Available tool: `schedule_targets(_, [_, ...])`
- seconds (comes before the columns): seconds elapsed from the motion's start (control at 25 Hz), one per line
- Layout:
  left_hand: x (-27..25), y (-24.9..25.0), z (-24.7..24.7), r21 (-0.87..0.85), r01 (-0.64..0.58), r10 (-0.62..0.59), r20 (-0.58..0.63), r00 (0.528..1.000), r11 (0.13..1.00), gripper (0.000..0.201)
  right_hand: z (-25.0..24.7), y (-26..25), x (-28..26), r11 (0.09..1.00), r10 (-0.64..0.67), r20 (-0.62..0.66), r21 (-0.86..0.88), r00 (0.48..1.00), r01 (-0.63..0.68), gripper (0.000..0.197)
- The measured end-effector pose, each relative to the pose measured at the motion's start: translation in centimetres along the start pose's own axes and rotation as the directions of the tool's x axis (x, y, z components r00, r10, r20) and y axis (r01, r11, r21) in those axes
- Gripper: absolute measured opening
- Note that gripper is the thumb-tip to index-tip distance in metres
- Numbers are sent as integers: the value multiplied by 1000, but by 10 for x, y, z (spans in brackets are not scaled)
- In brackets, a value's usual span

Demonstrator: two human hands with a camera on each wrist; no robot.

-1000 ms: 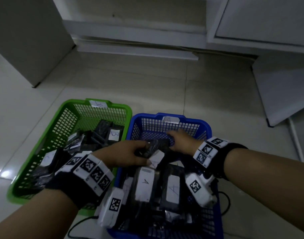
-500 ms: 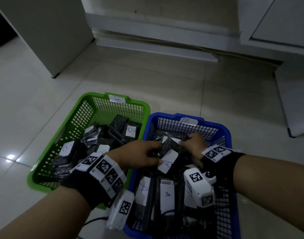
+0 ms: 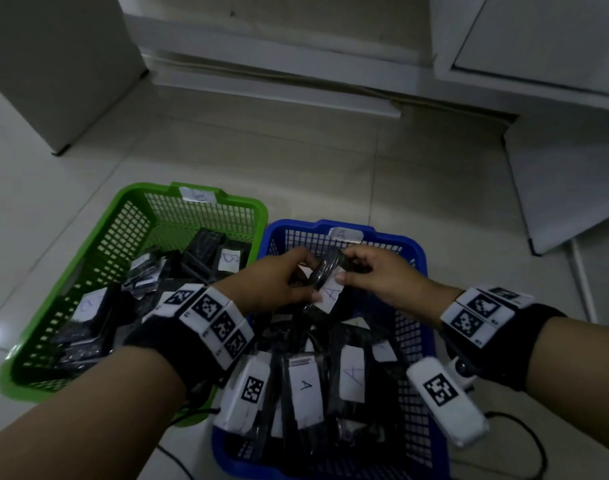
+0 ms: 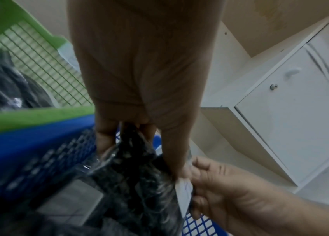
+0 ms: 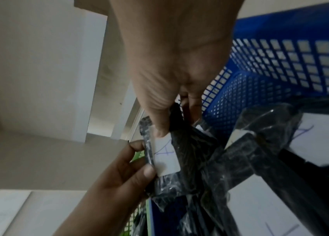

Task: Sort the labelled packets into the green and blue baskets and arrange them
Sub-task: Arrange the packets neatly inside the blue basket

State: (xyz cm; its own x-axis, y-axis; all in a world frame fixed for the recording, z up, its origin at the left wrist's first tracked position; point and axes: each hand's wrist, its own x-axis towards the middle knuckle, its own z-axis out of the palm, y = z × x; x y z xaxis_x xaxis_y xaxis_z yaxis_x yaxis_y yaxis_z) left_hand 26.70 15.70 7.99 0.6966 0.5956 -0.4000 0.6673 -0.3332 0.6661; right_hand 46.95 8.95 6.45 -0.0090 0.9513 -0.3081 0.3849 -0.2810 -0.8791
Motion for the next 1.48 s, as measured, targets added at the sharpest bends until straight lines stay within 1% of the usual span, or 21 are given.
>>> schedule_targets(0.08, [9,2,0,48,-15,11,74,997,999,43,-9,7,-5,993,101,-108,71,989,-93,24])
schedule_targets(0.12, [14,3,0,104,-19,12,71,997,994,42,-14,10,-7,984,160,-175,108,972,-142,23])
schedule_targets(0.16, [19,3,-1,153,-8,3,38,999,988,40,-19,13,-9,979,198,-250,106,948,-176,23])
schedule_targets(0.24, [28,2,-1,190,21,-15,-36,999,982,34,-26,13,-15,974,209,-400,0,892,-228,26])
schedule_targets(0.28, [32,1,0,204,34,-24,-51,998,978,30,-27,13,-16,967,195,-450,-58,871,-247,28])
schedule_targets(0.36, [40,-1,2,240,52,-40,-54,998,969,25,-22,12,-20,966,184,-499,-69,847,-251,28])
schedule_targets(0.48, [51,-4,7,280,61,-30,-112,993,958,22,-14,15,-22,961,247,-549,35,799,-273,20])
schedule_targets(0.52, [53,-5,8,345,67,-19,-141,990,936,21,-13,17,-22,957,264,-554,51,790,-284,18])
schedule_targets(0.6, [57,-6,11,524,88,9,-179,984,847,24,-13,21,-22,959,254,-546,36,798,-280,16])
schedule_targets(0.68, [56,-5,12,613,70,45,-170,984,787,27,-14,22,-23,964,237,-533,27,813,-263,16])
schedule_targets(0.72, [55,-5,12,630,31,67,-130,989,776,25,-15,24,-24,965,242,-530,42,813,-259,16])
schedule_targets(0.8, [54,-6,14,655,-69,79,15,997,752,27,-14,26,-25,962,264,-537,82,801,-262,14])
schedule_targets(0.84, [53,-7,15,674,-95,52,83,995,732,31,-14,27,-25,962,260,-553,77,792,-261,14])
schedule_targets(0.88, [52,-8,17,692,-89,10,117,993,717,35,-14,30,-23,965,235,-575,43,784,-258,15])
schedule_targets(1.0, [51,-10,20,699,-42,-34,94,995,714,38,-15,34,-23,968,132,-631,-83,765,-235,20])
schedule_targets(1.08, [50,-9,21,692,-43,-24,86,996,721,38,-16,33,-25,963,82,-612,-154,787,-219,24])
schedule_targets(1.16, [50,-9,21,658,-62,5,88,996,750,40,-17,27,-24,953,46,-553,-224,832,-201,29])
schedule_targets(1.24, [49,-10,21,614,-134,77,118,990,778,37,-18,23,-18,943,39,-461,-277,886,-186,35])
schedule_targets(1.32, [48,-8,21,606,-210,112,196,974,767,32,-17,24,-9,933,99,-411,-277,906,-228,40])
schedule_targets(1.4, [47,-6,24,613,-240,71,287,955,753,35,-10,30,-4,927,175,-383,-246,907,-283,43])
schedule_targets(1.48, [46,-4,26,627,-246,35,328,944,740,38,-3,35,-2,905,247,-286,-273,926,-325,63])
